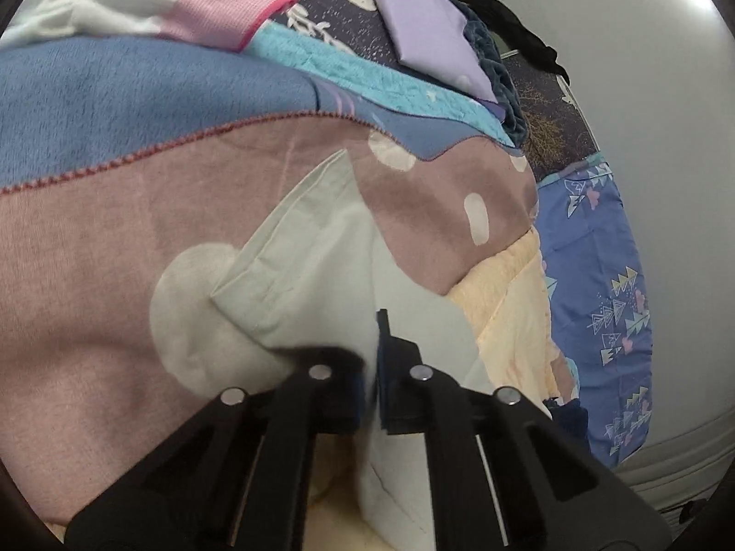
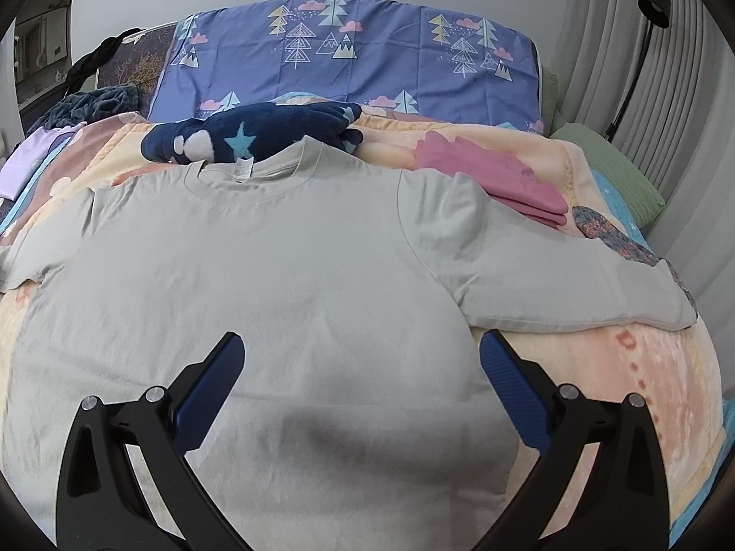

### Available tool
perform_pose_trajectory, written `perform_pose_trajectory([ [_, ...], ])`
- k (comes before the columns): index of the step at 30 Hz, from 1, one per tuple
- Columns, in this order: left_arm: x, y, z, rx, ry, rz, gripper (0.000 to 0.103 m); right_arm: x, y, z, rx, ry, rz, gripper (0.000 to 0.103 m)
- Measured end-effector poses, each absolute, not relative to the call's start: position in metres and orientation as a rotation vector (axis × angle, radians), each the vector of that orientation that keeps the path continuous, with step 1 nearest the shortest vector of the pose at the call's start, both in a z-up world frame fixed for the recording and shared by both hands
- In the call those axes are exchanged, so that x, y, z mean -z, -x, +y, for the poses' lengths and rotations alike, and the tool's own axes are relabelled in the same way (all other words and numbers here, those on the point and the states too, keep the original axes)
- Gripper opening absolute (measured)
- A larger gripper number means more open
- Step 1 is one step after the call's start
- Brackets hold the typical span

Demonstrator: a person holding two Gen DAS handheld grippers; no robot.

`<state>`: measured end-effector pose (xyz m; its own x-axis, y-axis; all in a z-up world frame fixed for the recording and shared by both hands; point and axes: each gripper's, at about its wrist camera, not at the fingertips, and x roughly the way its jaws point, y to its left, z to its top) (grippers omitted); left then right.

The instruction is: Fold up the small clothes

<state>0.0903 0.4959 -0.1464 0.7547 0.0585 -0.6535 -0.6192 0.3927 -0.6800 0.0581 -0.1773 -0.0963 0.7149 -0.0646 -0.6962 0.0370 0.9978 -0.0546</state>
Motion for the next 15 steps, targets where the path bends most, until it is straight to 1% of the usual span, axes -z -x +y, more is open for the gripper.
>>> perform_pose_trajectory([
  [2,0.120,-0.097,0.479,-0.403,1.034,0.562,0.003,0.097,-0.060,-0.177,0.051,0.035,0.772,0.102],
  [4,0.077,-0.106,0.441,-0.301,0.857,0.520,0.003,0.099,-0.064,-0.176,0.052,0.034,0.774,0.102],
  [6,0.028,-0.114,0.370,-0.179,0.593,0.492,0.003,0.102,-0.068,-0.177,0.057,0.025,0.783,0.102],
  [8,-0.003,-0.117,0.296,-0.037,0.387,0.478,0.003,0.105,-0.071,-0.179,0.049,-0.014,0.800,0.102],
  [10,-0.013,-0.117,0.223,0.094,0.217,0.491,0.003,0.107,-0.071,-0.182,0.043,-0.041,0.808,0.102],
  [12,-0.003,-0.117,0.148,0.231,0.062,0.529,0.004,0.110,-0.070,-0.184,0.052,-0.040,0.813,0.102],
  [13,0.007,-0.115,0.123,0.280,0.018,0.551,0.007,0.112,-0.069,-0.187,0.061,-0.035,0.819,0.102],
  [14,0.021,-0.115,0.095,0.334,-0.032,0.585,0.010,0.114,-0.069,-0.190,0.069,-0.035,0.826,0.102],
  [15,0.033,-0.115,0.077,0.364,-0.069,0.615,0.025,0.115,-0.068,-0.194,0.077,-0.038,0.831,0.102],
])
